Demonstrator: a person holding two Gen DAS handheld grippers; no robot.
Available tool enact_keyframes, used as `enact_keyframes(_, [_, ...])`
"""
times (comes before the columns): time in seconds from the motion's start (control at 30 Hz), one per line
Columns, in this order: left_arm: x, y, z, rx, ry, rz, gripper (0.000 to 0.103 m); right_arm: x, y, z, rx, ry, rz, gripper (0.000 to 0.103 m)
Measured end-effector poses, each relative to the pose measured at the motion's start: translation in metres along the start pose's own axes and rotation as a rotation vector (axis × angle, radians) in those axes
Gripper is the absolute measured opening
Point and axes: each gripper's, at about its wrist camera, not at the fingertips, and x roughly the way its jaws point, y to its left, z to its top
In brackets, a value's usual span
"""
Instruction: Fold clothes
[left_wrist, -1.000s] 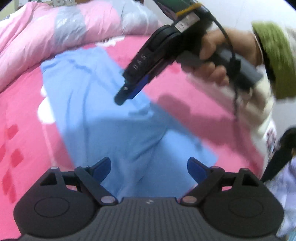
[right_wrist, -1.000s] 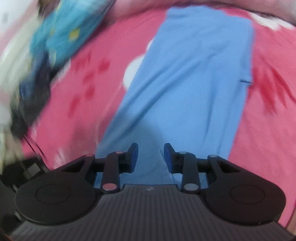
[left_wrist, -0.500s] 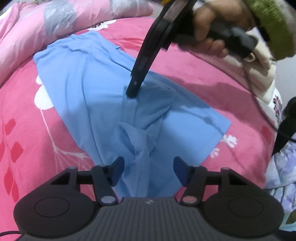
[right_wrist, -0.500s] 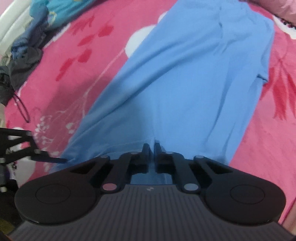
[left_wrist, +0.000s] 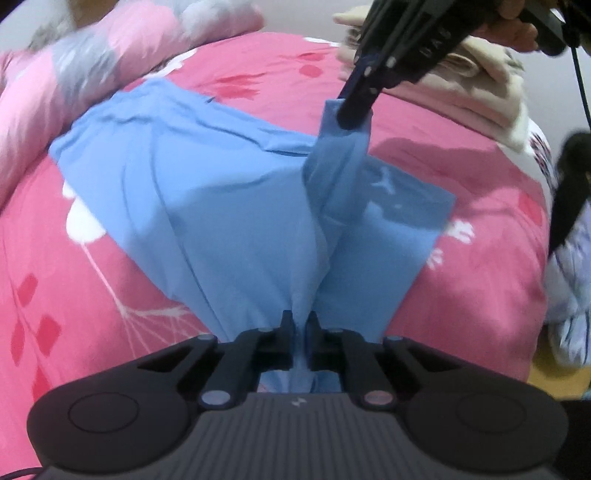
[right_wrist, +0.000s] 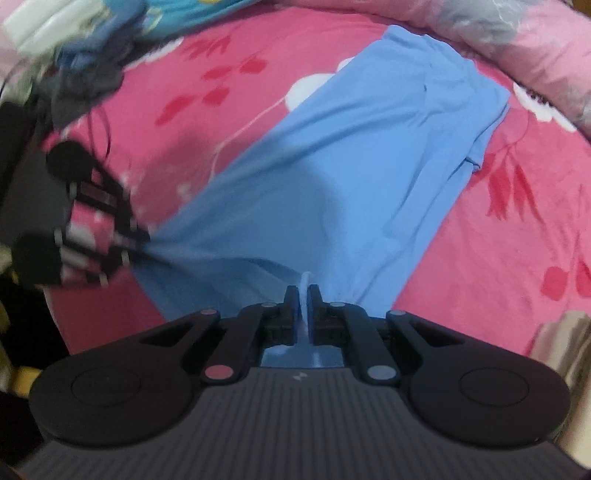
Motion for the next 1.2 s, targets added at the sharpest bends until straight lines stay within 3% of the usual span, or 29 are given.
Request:
enact_keyframes(0.2, [0.005,-0.015,-0.009,0.183,0.0,0.025,0.006,0.009,0.025,-0.035,-0.135,0.015,-0.084,0.004])
enact_keyframes(0.37, [0.011,-0.024,-0.012,0.264,0.019,0.031,0.006,0.019,0.035,-0.063,-0.132,0.053,-0.1,0.006])
enact_keyframes(0.53, [0.016,-0.031,-0.015,0.331,0.028,0.032,0.006,0.017,0.024,-0.082,0.085,0.078,-0.059,0.007])
enact_keyframes(0.6, [0.017,-0.031,-0.015,0.345,0.031,0.033,0.006,0.012,0.012,-0.088,0.24,0.066,-0.029,0.007])
enact_keyframes(0.7, [0.019,-0.032,-0.015,0.353,0.035,0.034,0.006,0.003,-0.016,-0.094,0.578,-0.006,0.031,0.008])
enact_keyframes(0.8, [0.02,-0.033,-0.013,0.355,0.041,0.039,0.006,0.003,-0.04,-0.106,0.892,-0.081,0.111,0.022])
enact_keyframes(0.83, [0.021,-0.034,-0.013,0.357,0.043,0.041,0.007,0.004,-0.043,-0.109,0.939,-0.095,0.116,0.024])
enact_keyframes(0.9, [0.022,-0.036,-0.013,0.363,0.045,0.047,0.007,0.009,-0.047,-0.11,0.975,-0.099,0.103,0.024])
enact_keyframes(1.2, [0.023,-0.039,-0.016,0.375,0.043,0.058,0.006,0.04,-0.041,-0.103,0.909,-0.012,0.084,0.024])
